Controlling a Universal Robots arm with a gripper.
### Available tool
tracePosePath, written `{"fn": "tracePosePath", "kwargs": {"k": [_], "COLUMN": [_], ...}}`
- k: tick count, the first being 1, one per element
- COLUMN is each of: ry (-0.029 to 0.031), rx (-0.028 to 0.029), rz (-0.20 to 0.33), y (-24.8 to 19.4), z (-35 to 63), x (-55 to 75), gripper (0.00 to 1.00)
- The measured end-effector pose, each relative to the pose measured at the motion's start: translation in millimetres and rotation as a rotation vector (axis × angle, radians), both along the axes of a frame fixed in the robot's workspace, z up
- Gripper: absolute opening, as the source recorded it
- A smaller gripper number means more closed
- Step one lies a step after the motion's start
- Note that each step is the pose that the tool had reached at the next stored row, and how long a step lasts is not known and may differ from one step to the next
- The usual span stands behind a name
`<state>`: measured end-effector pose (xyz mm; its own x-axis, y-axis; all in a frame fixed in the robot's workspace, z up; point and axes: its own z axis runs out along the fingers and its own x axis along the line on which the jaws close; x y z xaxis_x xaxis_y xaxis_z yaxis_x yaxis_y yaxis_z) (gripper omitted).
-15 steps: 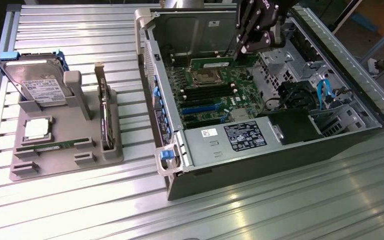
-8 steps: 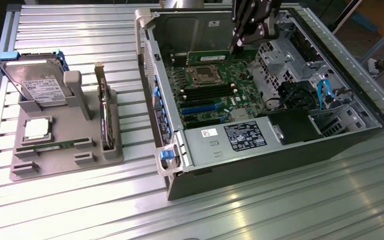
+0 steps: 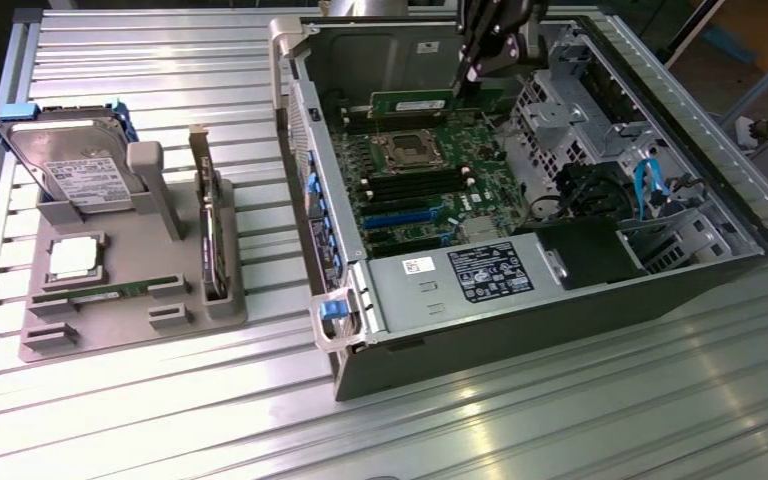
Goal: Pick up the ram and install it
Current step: 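Pick up the ram and move it above insertion slot, then insert the ram into the slot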
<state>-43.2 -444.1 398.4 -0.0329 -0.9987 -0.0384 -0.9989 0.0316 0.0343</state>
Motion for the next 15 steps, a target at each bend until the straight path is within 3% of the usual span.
{"fn": "tracePosePath", "kwargs": {"k": [8, 15], "ry": [0.0000, 0.0000], "rx": [0.0013, 0.0012], "rz": [0.000, 0.000], "y": [12.4, 12.6], "z": [-0.8, -0.8], "x": [0.0, 0.0], "gripper": [0.12, 0.12]}}
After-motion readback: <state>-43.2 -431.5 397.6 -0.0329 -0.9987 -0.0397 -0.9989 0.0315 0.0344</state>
